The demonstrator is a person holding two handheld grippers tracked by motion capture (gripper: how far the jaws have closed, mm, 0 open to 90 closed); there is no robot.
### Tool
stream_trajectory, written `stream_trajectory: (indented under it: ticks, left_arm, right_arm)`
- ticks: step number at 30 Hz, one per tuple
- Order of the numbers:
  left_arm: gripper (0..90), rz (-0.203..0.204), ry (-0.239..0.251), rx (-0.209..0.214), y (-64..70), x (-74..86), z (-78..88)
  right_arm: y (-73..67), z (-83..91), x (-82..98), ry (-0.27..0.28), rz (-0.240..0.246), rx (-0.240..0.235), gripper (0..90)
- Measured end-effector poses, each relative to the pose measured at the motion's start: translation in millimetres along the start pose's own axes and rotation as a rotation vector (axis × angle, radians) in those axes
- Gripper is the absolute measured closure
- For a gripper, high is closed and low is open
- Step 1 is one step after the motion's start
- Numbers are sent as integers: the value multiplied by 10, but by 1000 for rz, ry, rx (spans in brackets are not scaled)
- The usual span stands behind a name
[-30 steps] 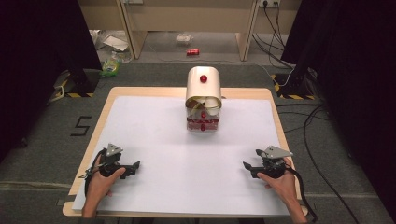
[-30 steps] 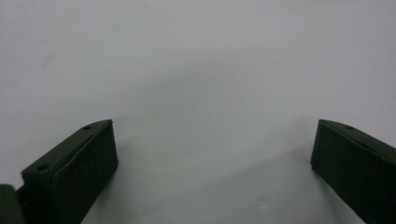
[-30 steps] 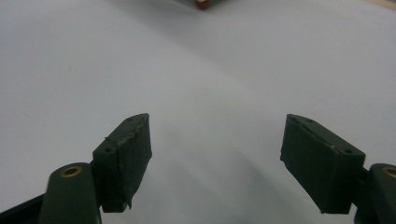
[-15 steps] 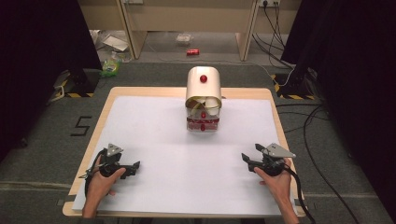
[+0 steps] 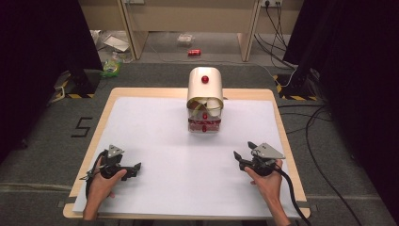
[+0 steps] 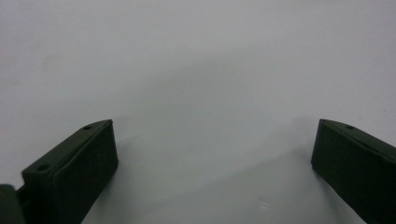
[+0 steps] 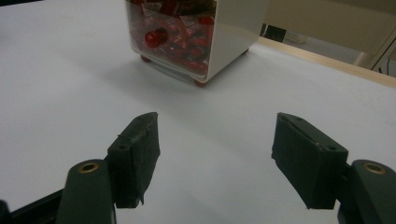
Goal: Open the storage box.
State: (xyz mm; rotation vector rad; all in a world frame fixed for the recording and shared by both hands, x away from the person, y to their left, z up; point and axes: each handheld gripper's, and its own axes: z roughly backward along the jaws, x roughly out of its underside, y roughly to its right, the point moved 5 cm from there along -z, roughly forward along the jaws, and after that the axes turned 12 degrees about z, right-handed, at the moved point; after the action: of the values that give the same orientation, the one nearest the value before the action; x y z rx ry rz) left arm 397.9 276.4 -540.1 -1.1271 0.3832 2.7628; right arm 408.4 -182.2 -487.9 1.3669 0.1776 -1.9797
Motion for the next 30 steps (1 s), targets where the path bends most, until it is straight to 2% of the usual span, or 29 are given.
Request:
stream_trajectory:
  ticks: [5,11,14,21,24,25,28,30]
  left_arm:
    - [0,0,0,0,0,0,0]
    - [0,0,0,0,0,0,0]
    - [0,0,1,0,0,0,0]
    - [0,0,0,0,0,0,0]
    - [0,0,1,0,0,0,0]
    - [0,0,1,0,0,0,0]
    - [0,0,1,0,0,0,0]
    - [0,0,1,0,0,0,0]
  right_arm:
    - [-61,-62,-29,0,-1,10,342]
    - [-107,-106,-123,24,-8,33,366]
    - [-118,-128,-128,8,3,39,368]
    - [-205,-227,-199,21,-6,39,398]
    - [-251,-285,-256,26,-14,51,418]
    - [-288,-330,-297,47,-37,64,437]
    - [-333,-394,-338,35,-26,74,446]
    - [-350,-419,-371,54,-43,79,460]
